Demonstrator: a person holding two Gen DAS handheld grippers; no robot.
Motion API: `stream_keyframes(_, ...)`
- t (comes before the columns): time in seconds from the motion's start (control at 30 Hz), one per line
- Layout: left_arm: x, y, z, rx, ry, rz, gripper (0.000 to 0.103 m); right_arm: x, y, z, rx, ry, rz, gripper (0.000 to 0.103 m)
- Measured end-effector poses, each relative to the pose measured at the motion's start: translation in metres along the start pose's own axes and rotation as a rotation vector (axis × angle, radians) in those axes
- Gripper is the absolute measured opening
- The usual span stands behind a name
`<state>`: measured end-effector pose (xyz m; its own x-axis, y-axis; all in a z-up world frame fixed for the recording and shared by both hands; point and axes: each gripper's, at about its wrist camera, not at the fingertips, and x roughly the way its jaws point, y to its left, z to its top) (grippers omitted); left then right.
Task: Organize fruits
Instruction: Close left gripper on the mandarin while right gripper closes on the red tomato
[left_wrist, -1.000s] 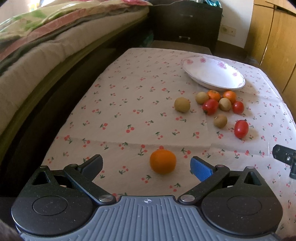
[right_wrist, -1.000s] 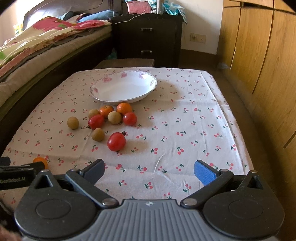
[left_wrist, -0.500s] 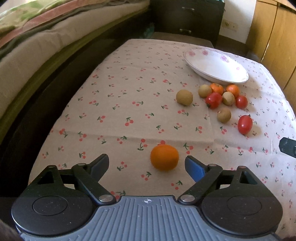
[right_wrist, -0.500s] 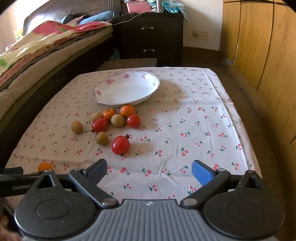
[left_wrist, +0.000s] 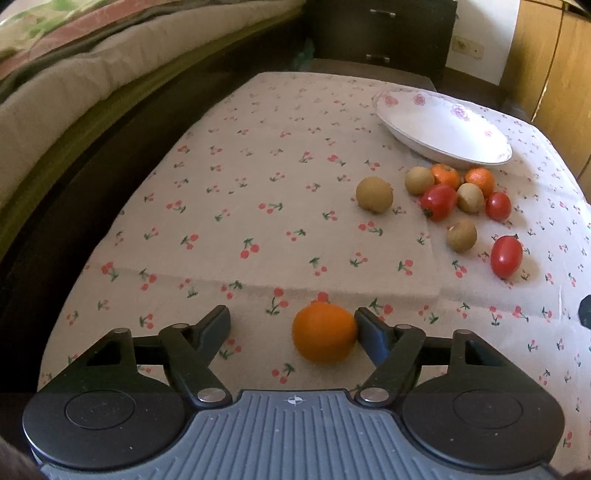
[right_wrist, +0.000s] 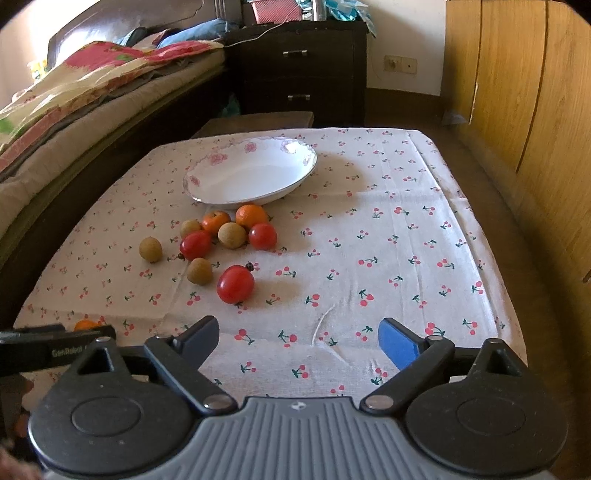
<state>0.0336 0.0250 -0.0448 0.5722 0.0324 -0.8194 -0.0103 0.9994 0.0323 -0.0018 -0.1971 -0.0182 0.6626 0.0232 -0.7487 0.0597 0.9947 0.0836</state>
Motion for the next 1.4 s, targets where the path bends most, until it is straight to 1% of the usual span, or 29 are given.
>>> stream_keyframes(0.07, -0.001, -0.002, -0.001, 0.013, -0.01, -0.005, 0.075, 0.002, 0.0, 0.0, -0.012, 0.004, 0.0, 0.087)
stream_keyframes(0.13, -0.003, -0.002, -0.003, 0.014, -0.013, -0.03, 0.067, 0.004, 0.0, 0.001, -0.015, 0.003, 0.002, 0.085)
stream_keyframes(0.2, -0.004, -0.003, -0.004, 0.023, -0.015, -0.039, 0.065, 0.009, 0.0, 0.003, -0.004, 0.012, 0.016, 0.081)
stream_keyframes(0.27, -0.005, -0.006, -0.005, 0.036, -0.022, -0.048, 0.059, 0.014, 0.001, 0.007, 0.011, 0.027, 0.042, 0.075)
stream_keyframes(0.33, -0.007, -0.008, -0.006, 0.051, -0.031, -0.062, 0.052, 0.019, 0.006, 0.011, 0.008, 0.028, 0.055, 0.074)
stream_keyframes(0.4, -0.007, -0.009, -0.006, 0.05, -0.032, -0.093, 0.048, 0.026, 0.013, 0.016, -0.01, 0.029, 0.058, 0.074)
stream_keyframes(0.5, -0.007, -0.008, -0.007, 0.049, -0.036, -0.102, 0.045, 0.037, 0.024, 0.023, -0.03, 0.039, 0.079, 0.07)
stream_keyframes(0.6, -0.008, -0.006, -0.008, 0.044, -0.044, -0.113, 0.044, 0.049, 0.032, 0.028, -0.042, 0.054, 0.088, 0.062)
stream_keyframes(0.67, -0.008, -0.004, -0.009, 0.048, -0.051, -0.119, 0.044, 0.057, 0.033, 0.03, -0.036, 0.066, 0.102, 0.056)
stream_keyframes(0.9, -0.009, -0.01, -0.016, 0.094, -0.081, -0.111, 0.046, 0.078, 0.032, 0.031, -0.024, 0.102, 0.11, 0.052)
stream_keyframes(0.97, -0.01, -0.012, -0.018, 0.107, -0.091, -0.104, 0.046, 0.08, 0.033, 0.031, -0.036, 0.092, 0.106, 0.052)
stream_keyframes(1.07, -0.009, -0.01, -0.019, 0.107, -0.096, -0.112, 0.049, 0.082, 0.037, 0.03, -0.065, 0.082, 0.092, 0.052)
stream_keyframes(1.17, -0.012, -0.011, -0.023, 0.12, -0.104, -0.121, 0.056, 0.081, 0.038, 0.028, -0.077, 0.076, 0.089, 0.054)
stream_keyframes(1.2, -0.012, -0.011, -0.024, 0.125, -0.106, -0.125, 0.061, 0.081, 0.038, 0.027, -0.08, 0.076, 0.091, 0.055)
stream_keyframes(1.23, -0.012, -0.012, -0.026, 0.132, -0.106, -0.128, 0.065, 0.081, 0.038, 0.027, -0.087, 0.079, 0.095, 0.058)
stream_keyframes(1.27, -0.012, -0.013, -0.028, 0.142, -0.104, -0.125, 0.074, 0.081, 0.038, 0.027, -0.094, 0.084, 0.102, 0.065)
stream_keyframes(1.3, -0.012, -0.014, -0.029, 0.15, -0.099, -0.118, 0.08, 0.081, 0.038, 0.026, -0.097, 0.089, 0.111, 0.07)
stream_keyframes(1.37, -0.011, -0.013, -0.03, 0.146, -0.104, -0.118, 0.08, 0.083, 0.038, 0.024, -0.092, 0.094, 0.134, 0.089)
stream_keyframes(1.4, -0.01, -0.013, -0.03, 0.144, -0.105, -0.12, 0.08, 0.083, 0.039, 0.023, -0.092, 0.089, 0.144, 0.091)
